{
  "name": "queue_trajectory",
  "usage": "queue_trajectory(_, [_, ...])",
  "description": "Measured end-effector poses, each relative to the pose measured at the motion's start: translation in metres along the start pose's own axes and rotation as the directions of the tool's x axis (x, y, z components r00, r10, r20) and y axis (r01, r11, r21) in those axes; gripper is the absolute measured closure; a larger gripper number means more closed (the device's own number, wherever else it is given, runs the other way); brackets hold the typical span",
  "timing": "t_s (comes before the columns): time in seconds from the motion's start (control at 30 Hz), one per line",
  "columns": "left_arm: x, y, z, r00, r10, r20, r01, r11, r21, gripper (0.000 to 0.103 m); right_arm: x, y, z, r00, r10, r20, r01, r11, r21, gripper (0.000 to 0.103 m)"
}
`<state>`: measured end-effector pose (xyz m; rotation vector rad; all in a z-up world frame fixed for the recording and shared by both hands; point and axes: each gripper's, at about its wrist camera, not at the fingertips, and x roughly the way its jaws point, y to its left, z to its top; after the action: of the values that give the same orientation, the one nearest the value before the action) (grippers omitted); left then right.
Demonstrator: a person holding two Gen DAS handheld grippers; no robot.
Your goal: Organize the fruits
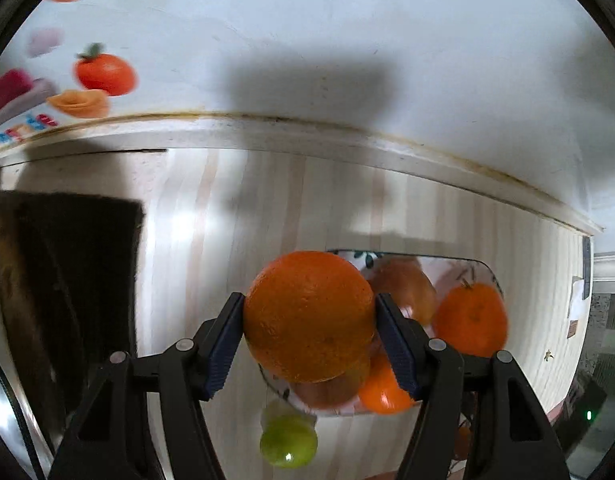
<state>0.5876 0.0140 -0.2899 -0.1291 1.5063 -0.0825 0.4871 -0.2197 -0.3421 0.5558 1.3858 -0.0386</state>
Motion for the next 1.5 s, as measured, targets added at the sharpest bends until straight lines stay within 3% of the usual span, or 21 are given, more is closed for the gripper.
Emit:
queue_trajectory(0.2, [0.039, -0.012, 0.005, 0.992, 0.032, -0.125, -0.023, 0.997, 0.072, 0.039, 0.007, -0.009, 0.000, 0.999, 0.050, -0.010, -0.048, 0.993, 0.105, 0.042])
queue_trajectory(0.27, [0.040, -0.014, 0.001, 0.991, 0.033, -0.128, -0.024, 0.997, 0.075, 0.039, 0.004, -0.010, -0.001, 0.997, 0.074, -0.011, -0.072, 0.990, 0.124, 0.041])
queue_trajectory(0.33, [0.035, -0.012, -0.002, 0.994, 0.015, -0.105, -0.008, 0.998, 0.059, 0.027, 0.000, -0.009, 0.000, 0.997, 0.077, -0.006, -0.076, 0.990, 0.122, 0.023])
queue_trajectory(0.37, [0.032, -0.012, -0.003, 0.996, 0.002, -0.094, 0.003, 0.998, 0.057, 0.015, -0.003, -0.008, 0.001, 0.997, 0.080, -0.004, -0.079, 0.990, 0.114, 0.018])
queue_trajectory(0.4, [0.028, -0.011, -0.005, 0.997, -0.001, -0.083, 0.005, 0.998, 0.057, 0.013, -0.006, -0.007, 0.001, 0.997, 0.075, 0.000, -0.075, 0.991, 0.107, 0.011])
queue_trajectory(0.5, [0.014, -0.010, -0.012, 0.999, -0.011, -0.053, 0.013, 0.998, 0.054, 0.012, -0.011, -0.005, 0.004, 0.998, 0.060, -0.011, -0.059, 0.994, 0.095, 0.008])
queue_trajectory(0.67, [-0.010, -0.006, -0.032, 1.000, 0.010, -0.006, -0.010, 0.998, 0.062, 0.012, -0.029, 0.002, 0.003, 1.000, 0.001, 0.002, -0.001, 1.000, 0.027, 0.007])
queue_trajectory(0.77, [-0.024, -0.005, -0.042, 0.999, 0.025, 0.031, -0.027, 0.998, 0.063, 0.012, -0.044, 0.013, 0.001, 0.996, -0.077, 0.038, 0.079, 0.995, -0.055, 0.006])
queue_trajectory(1.0, [-0.053, 0.006, -0.091, 0.994, 0.036, 0.106, -0.041, 0.998, 0.041, 0.012, -0.070, 0.035, -0.016, 0.970, -0.206, 0.129, 0.231, 0.947, -0.222, 0.006])
queue_trajectory(1.3, [-0.083, 0.002, -0.155, 0.972, 0.080, 0.219, -0.092, 0.995, 0.045, 0.012, -0.113, 0.050, -0.051, 0.950, -0.208, 0.234, 0.275, 0.912, -0.305, 0.006])
queue_trajectory(1.5, [-0.119, -0.003, -0.193, 0.949, 0.078, 0.307, -0.101, 0.993, 0.058, 0.012, -0.149, 0.054, -0.084, 0.943, -0.178, 0.282, 0.271, 0.903, -0.335, 0.006])
